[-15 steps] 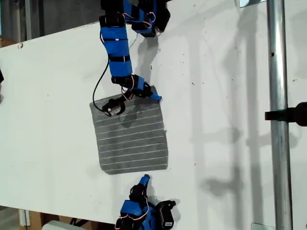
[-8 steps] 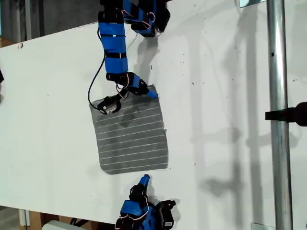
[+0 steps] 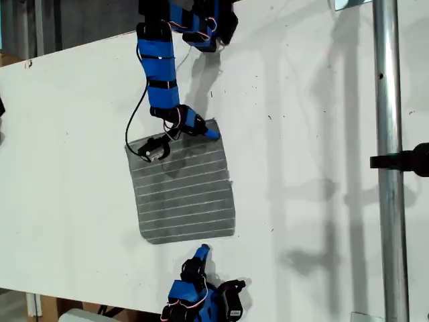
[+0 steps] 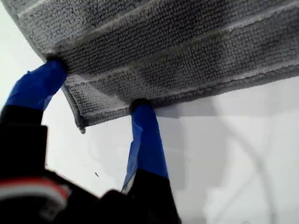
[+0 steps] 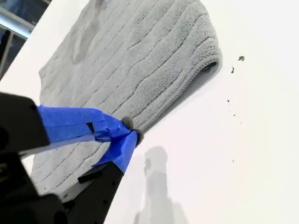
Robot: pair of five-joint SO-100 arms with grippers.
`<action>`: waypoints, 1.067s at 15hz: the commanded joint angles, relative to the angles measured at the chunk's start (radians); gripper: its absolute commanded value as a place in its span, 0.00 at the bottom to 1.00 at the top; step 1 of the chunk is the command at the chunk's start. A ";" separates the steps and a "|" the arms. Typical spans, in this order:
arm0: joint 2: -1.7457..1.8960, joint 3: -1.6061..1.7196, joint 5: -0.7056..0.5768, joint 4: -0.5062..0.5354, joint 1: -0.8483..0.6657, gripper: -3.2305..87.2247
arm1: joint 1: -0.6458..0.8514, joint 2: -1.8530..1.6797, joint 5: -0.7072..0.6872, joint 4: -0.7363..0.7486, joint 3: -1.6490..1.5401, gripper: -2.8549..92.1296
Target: Grasp corners of a towel and fold twice.
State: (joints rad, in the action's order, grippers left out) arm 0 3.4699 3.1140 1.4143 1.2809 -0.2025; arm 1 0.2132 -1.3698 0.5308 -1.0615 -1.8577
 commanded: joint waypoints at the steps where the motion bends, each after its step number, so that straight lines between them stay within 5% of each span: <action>1: 0.002 0.006 0.006 0.002 0.000 0.00 | 0.005 0.028 -0.015 -0.020 0.078 0.33; 4: 0.002 0.006 0.006 0.002 -0.002 0.00 | 0.000 0.083 -0.028 -0.066 0.141 0.05; 11: -0.034 -0.215 0.071 -0.005 -0.008 0.00 | -0.023 0.066 -0.009 -0.044 0.158 0.03; 16: -1.015 -0.968 -0.345 -0.021 -0.066 0.00 | -0.043 0.110 0.002 -0.018 0.215 0.03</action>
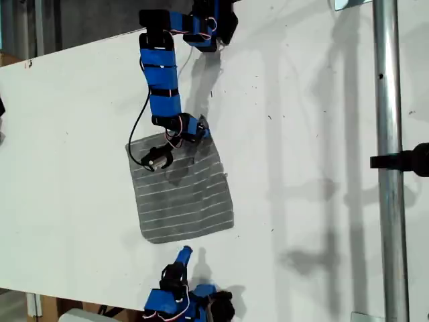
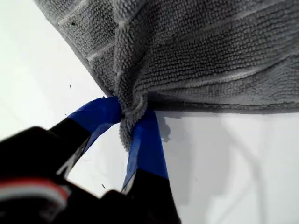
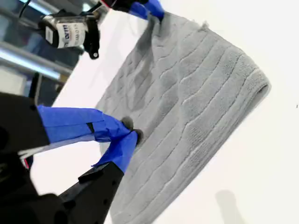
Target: Grasp corners of a towel and fold twice.
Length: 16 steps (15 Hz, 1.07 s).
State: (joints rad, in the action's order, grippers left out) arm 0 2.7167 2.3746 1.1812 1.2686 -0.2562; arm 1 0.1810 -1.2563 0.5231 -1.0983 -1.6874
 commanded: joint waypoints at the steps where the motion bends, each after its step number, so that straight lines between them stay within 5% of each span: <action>1: -0.408 -0.367 -0.210 0.034 -0.008 0.00 | -0.014 -0.003 0.009 0.018 0.052 0.03; 4: -0.742 -0.689 -0.376 0.144 0.017 0.03 | -0.023 -0.003 0.015 0.011 0.067 0.03; 5: -0.801 -0.750 -0.379 0.166 0.032 0.23 | -0.023 -0.003 0.017 0.009 0.067 0.03; 7: -0.824 -0.792 -0.431 0.175 0.061 0.34 | -0.020 -0.005 0.018 0.008 0.069 0.03; 9: -0.815 -0.732 -0.454 0.187 0.072 0.34 | -0.018 -0.014 0.021 0.005 0.069 0.03; 16: -1.029 -0.433 -0.397 -0.060 0.140 0.30 | -0.020 -0.018 0.035 0.011 0.072 0.03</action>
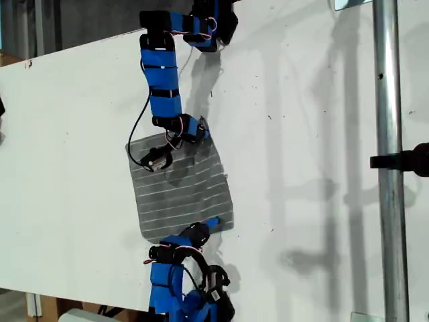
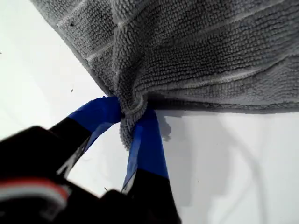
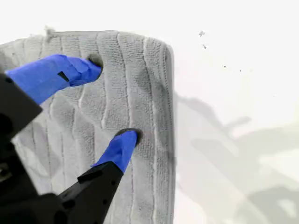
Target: Grasp corners of a towel and fold twice.
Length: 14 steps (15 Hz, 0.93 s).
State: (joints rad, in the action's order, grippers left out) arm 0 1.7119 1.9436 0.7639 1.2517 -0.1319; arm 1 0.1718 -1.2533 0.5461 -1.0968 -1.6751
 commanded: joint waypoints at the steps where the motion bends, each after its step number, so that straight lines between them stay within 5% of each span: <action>1: -0.077 -0.008 0.054 -0.054 0.021 0.31 | -0.011 -0.021 0.012 0.008 0.060 0.03; 9: -0.345 -0.124 0.202 -0.095 0.095 0.27 | -0.011 -0.029 0.012 0.002 0.061 0.03; 10: -0.334 -0.123 0.201 -0.092 0.080 0.22 | -0.012 -0.031 0.012 0.002 0.061 0.03; 11: -0.314 -0.121 0.199 -0.078 0.063 0.06 | -0.015 -0.032 0.014 0.000 0.061 0.03; 14: -0.222 -0.048 0.210 -0.107 0.043 0.00 | -0.017 -0.038 0.017 -0.002 0.054 0.03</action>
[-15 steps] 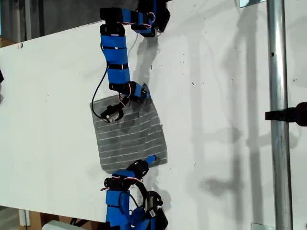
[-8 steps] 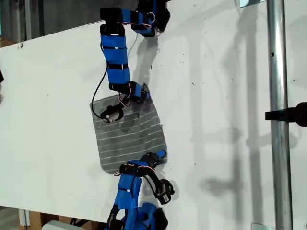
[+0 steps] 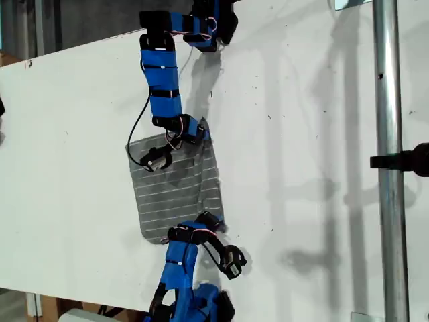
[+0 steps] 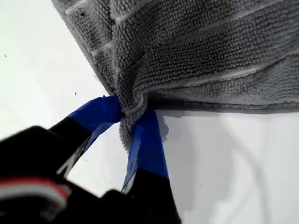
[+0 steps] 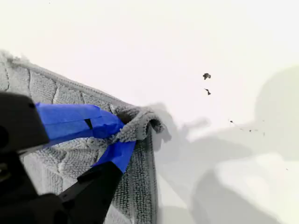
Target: Grasp corners of a towel and fold twice.
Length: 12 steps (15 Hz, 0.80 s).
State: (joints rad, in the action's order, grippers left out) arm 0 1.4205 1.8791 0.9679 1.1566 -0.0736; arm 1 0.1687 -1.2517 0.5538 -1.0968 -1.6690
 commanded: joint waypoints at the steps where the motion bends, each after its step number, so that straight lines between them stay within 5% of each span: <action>1: 0.101 0.049 0.014 -0.035 -0.015 0.00 | -0.015 -0.043 0.009 -0.002 0.048 0.03; 7: 0.402 0.094 -0.008 -0.037 0.052 0.00 | -0.149 -0.169 0.078 -0.141 0.115 0.03; 12: 0.664 0.291 0.020 -0.175 0.161 0.00 | -0.337 -0.179 0.189 -0.196 0.195 0.03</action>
State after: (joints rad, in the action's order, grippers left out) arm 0 2.0126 2.1629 0.9741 1.0048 0.0767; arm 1 -0.1534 -1.3576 0.7240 -1.2901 -1.5355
